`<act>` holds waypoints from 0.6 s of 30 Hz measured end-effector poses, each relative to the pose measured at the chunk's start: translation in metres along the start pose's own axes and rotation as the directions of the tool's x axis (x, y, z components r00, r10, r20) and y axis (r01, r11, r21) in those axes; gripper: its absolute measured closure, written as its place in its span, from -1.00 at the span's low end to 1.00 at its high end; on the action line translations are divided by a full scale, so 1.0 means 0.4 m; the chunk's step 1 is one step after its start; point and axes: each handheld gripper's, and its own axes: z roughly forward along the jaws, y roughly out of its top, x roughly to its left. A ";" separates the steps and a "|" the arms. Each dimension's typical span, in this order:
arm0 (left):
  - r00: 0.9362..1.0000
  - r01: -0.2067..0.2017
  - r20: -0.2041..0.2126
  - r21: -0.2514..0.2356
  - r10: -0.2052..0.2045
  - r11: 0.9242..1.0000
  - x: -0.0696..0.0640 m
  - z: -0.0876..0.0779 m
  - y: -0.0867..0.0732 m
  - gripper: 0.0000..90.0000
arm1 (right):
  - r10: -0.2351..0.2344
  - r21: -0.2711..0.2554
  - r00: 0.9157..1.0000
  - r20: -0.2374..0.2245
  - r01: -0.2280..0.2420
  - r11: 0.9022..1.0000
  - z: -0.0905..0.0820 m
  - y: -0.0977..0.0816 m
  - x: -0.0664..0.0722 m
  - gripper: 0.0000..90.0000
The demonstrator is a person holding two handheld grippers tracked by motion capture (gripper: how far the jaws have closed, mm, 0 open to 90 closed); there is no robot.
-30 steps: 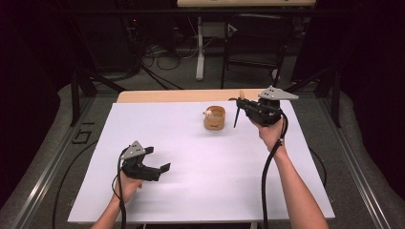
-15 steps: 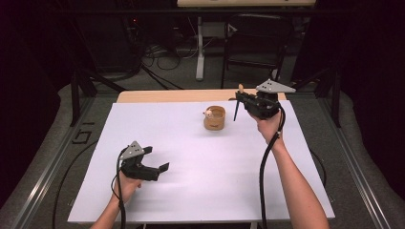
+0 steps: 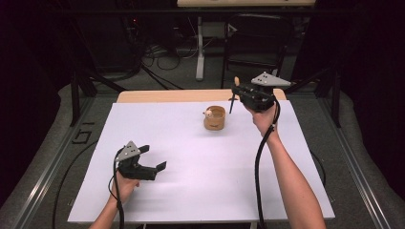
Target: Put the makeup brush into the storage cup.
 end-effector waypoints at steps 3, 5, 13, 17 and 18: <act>1.000 -0.001 0.001 -0.009 0.001 1.000 -0.002 0.000 0.000 -1.00 | -0.007 -0.009 1.000 -0.002 0.007 1.000 0.011 0.009 0.001 0.87; 1.000 -0.004 0.007 -0.010 0.004 1.000 -0.003 0.000 0.001 -1.00 | -0.014 -0.009 1.000 -0.005 0.014 1.000 0.018 0.013 0.002 0.87; 1.000 -0.011 0.010 -0.010 0.011 1.000 -0.008 -0.001 0.003 -1.00 | -0.029 -0.015 0.999 -0.014 0.028 0.999 0.049 0.022 0.007 0.87; 1.000 -0.009 0.010 -0.009 0.009 1.000 -0.009 -0.001 0.002 -1.00 | -0.039 -0.008 0.999 -0.017 0.038 0.999 0.068 0.021 0.010 0.87; 1.000 -0.010 0.010 -0.009 0.010 1.000 -0.009 -0.001 0.002 -1.00 | -0.042 -0.002 0.999 -0.015 0.042 0.999 0.073 0.020 0.009 0.87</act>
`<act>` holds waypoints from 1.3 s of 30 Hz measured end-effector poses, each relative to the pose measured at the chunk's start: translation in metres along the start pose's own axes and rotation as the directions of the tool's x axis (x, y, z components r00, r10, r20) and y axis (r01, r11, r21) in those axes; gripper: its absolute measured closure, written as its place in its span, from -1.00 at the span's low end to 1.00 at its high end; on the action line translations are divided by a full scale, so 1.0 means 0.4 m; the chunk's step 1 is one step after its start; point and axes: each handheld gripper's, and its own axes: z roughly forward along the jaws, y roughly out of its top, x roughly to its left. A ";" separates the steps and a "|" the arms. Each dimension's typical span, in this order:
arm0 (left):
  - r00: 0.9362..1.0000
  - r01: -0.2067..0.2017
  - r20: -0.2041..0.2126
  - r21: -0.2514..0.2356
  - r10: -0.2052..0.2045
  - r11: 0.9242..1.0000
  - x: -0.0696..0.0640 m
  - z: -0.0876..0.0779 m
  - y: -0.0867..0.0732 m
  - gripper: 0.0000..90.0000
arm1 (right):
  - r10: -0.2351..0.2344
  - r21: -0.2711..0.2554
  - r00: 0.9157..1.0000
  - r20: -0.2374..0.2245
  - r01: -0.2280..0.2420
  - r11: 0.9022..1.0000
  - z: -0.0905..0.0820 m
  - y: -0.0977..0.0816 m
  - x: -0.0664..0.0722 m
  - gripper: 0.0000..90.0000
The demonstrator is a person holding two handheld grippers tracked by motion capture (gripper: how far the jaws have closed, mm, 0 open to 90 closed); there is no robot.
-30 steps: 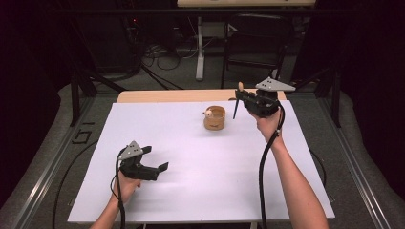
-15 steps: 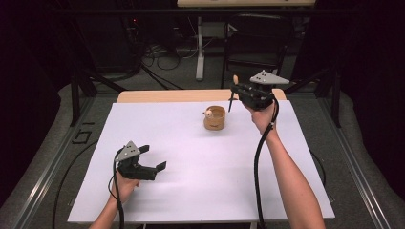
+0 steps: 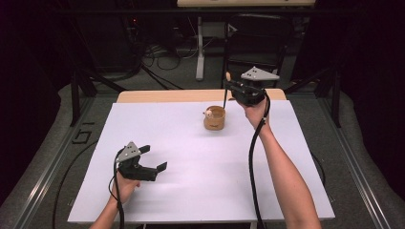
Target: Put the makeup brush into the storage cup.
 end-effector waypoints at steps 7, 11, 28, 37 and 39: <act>1.000 -0.004 0.005 -0.003 0.004 1.000 0.000 -0.001 0.001 -1.00 | -0.007 0.017 1.000 -0.004 0.007 1.000 0.028 -0.013 0.006 0.87; 1.000 -0.006 0.006 -0.001 0.006 1.000 -0.001 -0.002 0.001 -1.00 | -0.027 0.020 1.000 -0.011 0.027 0.999 0.039 -0.014 0.014 0.87; 1.000 -0.001 0.003 -0.004 0.001 1.000 -0.001 -0.004 0.001 -1.00 | -0.006 0.071 1.000 -0.016 0.007 0.997 0.082 -0.060 0.015 0.87; 1.000 -0.006 0.007 0.000 0.006 1.000 0.000 -0.001 0.001 -1.00 | -0.013 0.096 1.000 -0.011 0.014 0.995 0.099 -0.082 0.014 0.87; 1.000 -0.005 0.010 0.001 0.005 1.000 0.000 -0.001 0.000 -1.00 | -0.019 0.103 1.000 -0.011 0.020 0.994 0.103 -0.086 0.015 0.87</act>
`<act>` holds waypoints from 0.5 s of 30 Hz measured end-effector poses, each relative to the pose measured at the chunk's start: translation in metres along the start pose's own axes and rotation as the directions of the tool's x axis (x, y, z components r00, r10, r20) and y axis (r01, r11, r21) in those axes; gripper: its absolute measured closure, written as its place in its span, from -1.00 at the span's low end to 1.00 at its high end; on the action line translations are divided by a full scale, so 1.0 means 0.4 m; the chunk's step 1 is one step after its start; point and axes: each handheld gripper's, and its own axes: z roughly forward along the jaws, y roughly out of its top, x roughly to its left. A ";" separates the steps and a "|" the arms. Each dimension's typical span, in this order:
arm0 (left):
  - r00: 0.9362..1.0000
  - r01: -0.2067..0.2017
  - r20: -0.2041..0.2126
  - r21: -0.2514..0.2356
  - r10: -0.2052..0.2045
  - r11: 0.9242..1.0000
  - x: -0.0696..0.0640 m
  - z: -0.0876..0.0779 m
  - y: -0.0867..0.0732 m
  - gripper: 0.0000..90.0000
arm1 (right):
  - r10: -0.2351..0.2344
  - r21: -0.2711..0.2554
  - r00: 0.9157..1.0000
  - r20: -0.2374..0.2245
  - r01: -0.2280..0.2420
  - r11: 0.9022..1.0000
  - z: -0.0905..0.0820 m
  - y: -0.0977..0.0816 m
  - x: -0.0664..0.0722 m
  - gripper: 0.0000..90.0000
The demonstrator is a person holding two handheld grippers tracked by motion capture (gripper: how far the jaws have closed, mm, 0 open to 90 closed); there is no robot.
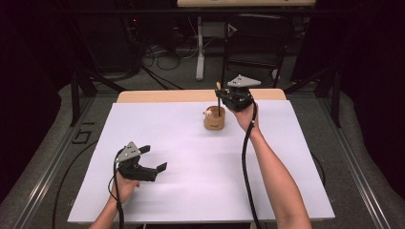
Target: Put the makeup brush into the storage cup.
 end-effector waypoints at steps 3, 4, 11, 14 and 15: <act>1.000 0.002 -0.002 -0.001 -0.002 1.000 0.000 0.000 0.000 -1.00 | -0.008 0.004 1.000 0.003 0.008 1.000 0.003 -0.004 0.001 0.87; 1.000 -0.001 -0.002 -0.001 0.001 1.000 0.000 -0.001 0.000 -1.00 | -0.010 0.010 1.000 0.002 0.010 1.000 0.005 -0.006 0.002 0.87; 1.000 0.006 -0.001 -0.007 -0.006 1.000 0.000 -0.002 0.000 -1.00 | -0.049 0.033 0.999 0.003 0.048 0.998 0.016 -0.016 0.010 0.86; 1.000 0.004 0.000 -0.006 -0.004 1.000 0.000 -0.002 0.000 -1.00 | -0.047 0.045 0.999 -0.009 0.048 0.998 0.016 -0.017 0.011 0.29; 1.000 0.004 0.001 -0.007 -0.004 1.000 0.000 -0.002 0.000 -1.00 | -0.035 0.047 0.999 -0.020 0.036 0.998 0.014 -0.018 0.011 0.08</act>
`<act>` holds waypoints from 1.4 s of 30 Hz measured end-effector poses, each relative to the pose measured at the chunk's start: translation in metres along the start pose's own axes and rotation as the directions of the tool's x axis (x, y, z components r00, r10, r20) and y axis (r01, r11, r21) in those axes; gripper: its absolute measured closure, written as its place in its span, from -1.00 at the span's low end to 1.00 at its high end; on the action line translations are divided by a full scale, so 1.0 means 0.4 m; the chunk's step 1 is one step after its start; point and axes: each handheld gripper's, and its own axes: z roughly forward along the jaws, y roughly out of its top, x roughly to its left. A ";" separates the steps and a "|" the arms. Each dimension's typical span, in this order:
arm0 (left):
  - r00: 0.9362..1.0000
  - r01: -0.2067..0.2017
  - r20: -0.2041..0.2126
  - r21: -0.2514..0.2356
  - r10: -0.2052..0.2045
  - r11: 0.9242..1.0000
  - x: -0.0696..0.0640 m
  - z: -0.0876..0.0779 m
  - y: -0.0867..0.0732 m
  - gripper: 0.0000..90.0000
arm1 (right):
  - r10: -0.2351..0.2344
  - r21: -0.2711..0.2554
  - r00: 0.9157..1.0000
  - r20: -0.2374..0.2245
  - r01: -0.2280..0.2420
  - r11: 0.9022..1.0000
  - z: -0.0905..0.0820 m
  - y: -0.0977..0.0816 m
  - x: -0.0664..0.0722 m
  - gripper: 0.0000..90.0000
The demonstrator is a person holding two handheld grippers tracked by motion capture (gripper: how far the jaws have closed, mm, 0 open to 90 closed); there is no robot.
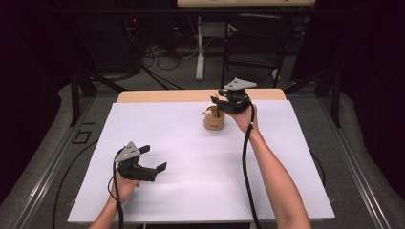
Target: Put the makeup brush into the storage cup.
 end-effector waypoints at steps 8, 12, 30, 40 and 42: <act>1.000 -0.002 -0.003 0.000 0.002 1.000 -0.001 -0.002 0.001 -1.00 | 0.027 -0.006 0.999 -0.031 -0.027 1.000 -0.046 -0.018 -0.006 -0.73; 1.000 -0.007 0.003 0.000 0.007 1.000 -0.002 0.001 0.001 -1.00 | 0.029 0.009 0.998 -0.049 -0.028 1.000 -0.071 -0.034 -0.007 -0.86; 0.999 -0.030 -0.012 -0.034 0.030 0.999 -0.011 -0.007 0.003 -1.00 | 0.037 -0.041 0.995 -0.094 -0.041 0.998 -0.197 -0.121 0.016 -1.00; 0.999 -0.044 -0.014 -0.040 0.043 0.998 -0.015 -0.013 0.002 -1.00 | -0.003 -0.062 0.994 -0.113 -0.004 0.998 -0.268 -0.157 0.076 -1.00; 0.999 -0.045 -0.028 -0.041 0.044 0.998 -0.018 -0.017 0.003 -1.00 | -0.003 -0.064 0.993 -0.117 -0.005 0.998 -0.284 -0.162 0.084 -1.00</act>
